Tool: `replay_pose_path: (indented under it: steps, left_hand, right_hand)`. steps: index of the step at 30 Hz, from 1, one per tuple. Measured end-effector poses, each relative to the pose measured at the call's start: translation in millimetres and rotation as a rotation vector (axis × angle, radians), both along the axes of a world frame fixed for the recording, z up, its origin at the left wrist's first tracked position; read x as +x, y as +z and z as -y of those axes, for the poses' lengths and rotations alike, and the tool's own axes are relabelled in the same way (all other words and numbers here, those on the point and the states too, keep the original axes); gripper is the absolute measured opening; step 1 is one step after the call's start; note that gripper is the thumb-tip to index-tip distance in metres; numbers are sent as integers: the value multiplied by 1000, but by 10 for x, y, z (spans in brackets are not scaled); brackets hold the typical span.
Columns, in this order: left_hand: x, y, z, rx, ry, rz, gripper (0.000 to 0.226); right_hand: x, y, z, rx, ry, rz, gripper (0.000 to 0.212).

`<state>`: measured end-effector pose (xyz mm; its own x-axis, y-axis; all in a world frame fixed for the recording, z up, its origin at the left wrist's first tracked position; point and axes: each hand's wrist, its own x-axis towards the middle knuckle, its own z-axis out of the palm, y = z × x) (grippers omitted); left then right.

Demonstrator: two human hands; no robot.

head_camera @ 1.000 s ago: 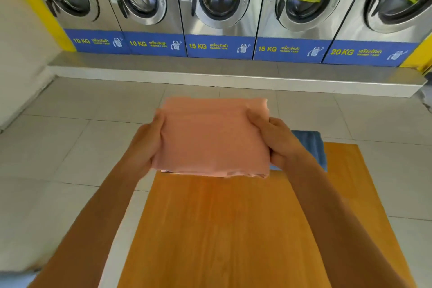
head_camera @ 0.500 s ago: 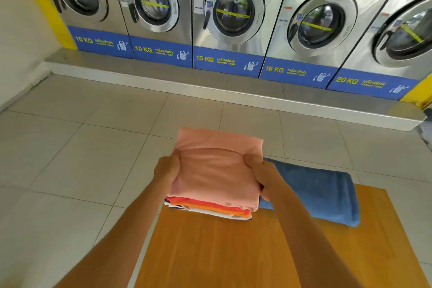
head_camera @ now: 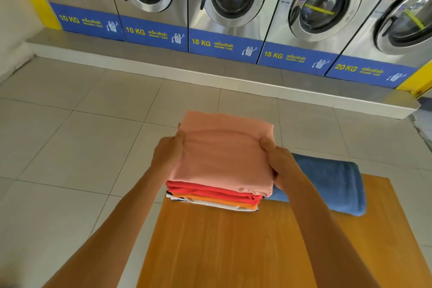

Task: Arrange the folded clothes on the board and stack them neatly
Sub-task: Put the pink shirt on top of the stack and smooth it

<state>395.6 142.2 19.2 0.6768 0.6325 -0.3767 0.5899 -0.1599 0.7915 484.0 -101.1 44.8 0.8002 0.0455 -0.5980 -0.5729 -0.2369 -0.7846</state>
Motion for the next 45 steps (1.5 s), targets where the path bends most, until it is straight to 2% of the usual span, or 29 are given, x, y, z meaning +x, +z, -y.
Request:
replay_pose_path:
  steps: [3,6,8,9,11,13,19,22,25,27,29,30,31,32,34,35,36,37,38,40,42,45]
  left_hand:
    - [15,49,-28,20,4,53,53]
    - [26,103,-68,26,-37,-11,48]
    - [16,126,-89,159,-105,-35,53]
    - [14,141,-89,250,-130,-14,53]
    - [26,194,-75,396,-137,94,46]
    - [78,273,-45,461,-139,204,45]
    - [247,324,18,398,-133,135,52]
    - [265,268,-25,234,-79,86,42]
    - [308,261,-108,-191,161,130,21]
    - [308,265,-142,-418,281,167,22]
    - [284,231,-131,-522,330,167,24]
    - [274,208,-105,-516,346,164,19]
    - [266,203,-68,-422,347,171,12]
    - [265,198,-30,-245,321,196,10]
    - [286,237,50,266,245,251,11]
    - [321,276,98,511,184,313,21]
    - [381,311,155,680,56,426,28]
    - [445,334,223,770,-136,519,32]
    - [501,327,297,805,-358,553,32]
    - [529,186,395,822,-681,404,37]
    - [476,-37,363,799,-744,203,51]
    - [412,-216,233,787,-700,62,58]
  right_hand:
    - [28,35,18,-20,-32,32,27]
    - [-26,77,11,-253,-33,178,29]
    - [-65,134,-13,-409,-32,351,23]
    - [-77,166,-38,-464,-26,467,27]
    - [-66,224,-122,-528,50,721,33]
    - [-44,260,-266,-548,200,873,35]
    - [-52,93,-481,-674,568,824,42]
    - [-55,-50,-462,-718,632,790,50]
    - [-42,-100,-438,-734,640,826,54]
    - [-43,-109,-414,-754,659,836,56]
    - [-35,-116,-385,-770,667,816,60]
    - [-31,-120,-371,-773,667,800,62]
    - [-29,-124,-357,-778,664,786,63]
    - [-29,-124,-347,-786,659,780,63]
    - [-37,-110,-358,-803,646,805,61]
    - [-40,-99,-391,-803,644,836,59]
    - [-45,-88,-442,-797,652,869,56]
    - [-53,-84,-502,-781,670,890,53]
    - [-67,-90,-557,-758,696,891,51]
    - [-86,-146,-602,-741,746,854,51]
    - [-59,-233,-526,-788,754,803,53]
    - [63,-288,-326,-817,692,656,58]
